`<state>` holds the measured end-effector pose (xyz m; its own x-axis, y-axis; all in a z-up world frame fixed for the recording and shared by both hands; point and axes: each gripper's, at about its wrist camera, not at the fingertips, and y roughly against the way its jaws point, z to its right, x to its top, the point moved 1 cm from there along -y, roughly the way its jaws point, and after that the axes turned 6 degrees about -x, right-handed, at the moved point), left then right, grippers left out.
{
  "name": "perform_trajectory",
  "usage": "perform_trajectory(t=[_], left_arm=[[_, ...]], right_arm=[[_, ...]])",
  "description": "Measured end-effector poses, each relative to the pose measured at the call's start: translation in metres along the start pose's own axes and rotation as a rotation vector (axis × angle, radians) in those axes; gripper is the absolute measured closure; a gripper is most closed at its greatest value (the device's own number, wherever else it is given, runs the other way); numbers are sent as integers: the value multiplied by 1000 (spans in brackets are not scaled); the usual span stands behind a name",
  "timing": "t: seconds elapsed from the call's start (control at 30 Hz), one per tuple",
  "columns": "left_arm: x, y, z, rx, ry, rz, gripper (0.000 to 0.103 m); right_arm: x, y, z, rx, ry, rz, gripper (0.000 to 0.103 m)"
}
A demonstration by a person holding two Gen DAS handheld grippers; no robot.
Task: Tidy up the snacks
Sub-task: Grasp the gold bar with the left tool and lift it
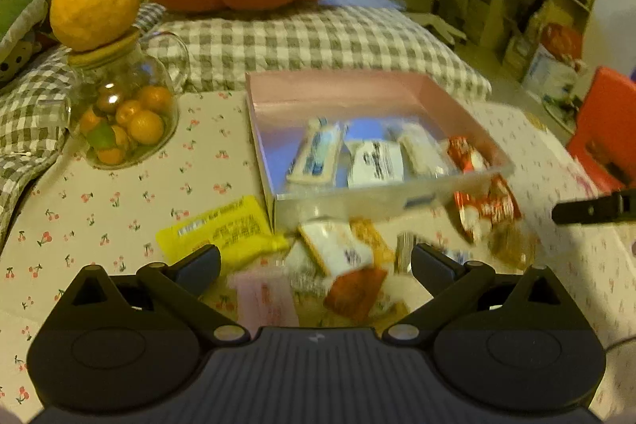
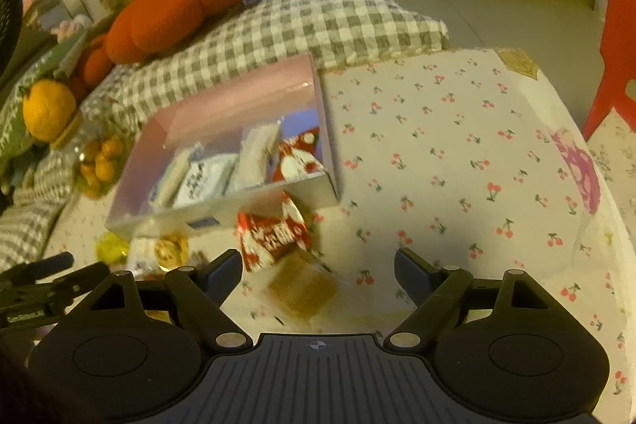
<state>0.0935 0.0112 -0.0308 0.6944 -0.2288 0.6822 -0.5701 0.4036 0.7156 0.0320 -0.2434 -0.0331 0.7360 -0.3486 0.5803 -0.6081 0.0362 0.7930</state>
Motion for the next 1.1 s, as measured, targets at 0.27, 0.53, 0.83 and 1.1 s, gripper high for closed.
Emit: perform_trajectory(t=[0.27,0.53,0.83,1.1], left_arm=[[-19,0,7,-52,-108,-49,1],[-30,-7,21,-148,-250,-135,28],[-40,-13,33,-128,-336,-216,56],[-46,-14,39,-93,-239,-238,72]], right_arm=[[-8,-7,0,-31,1,-36,17],[-14,-24,-16,-52,33,-67,17],[-12,-48,-36,-59,55,-61,19],[-21,-51,-40,-72,160,-24,45]])
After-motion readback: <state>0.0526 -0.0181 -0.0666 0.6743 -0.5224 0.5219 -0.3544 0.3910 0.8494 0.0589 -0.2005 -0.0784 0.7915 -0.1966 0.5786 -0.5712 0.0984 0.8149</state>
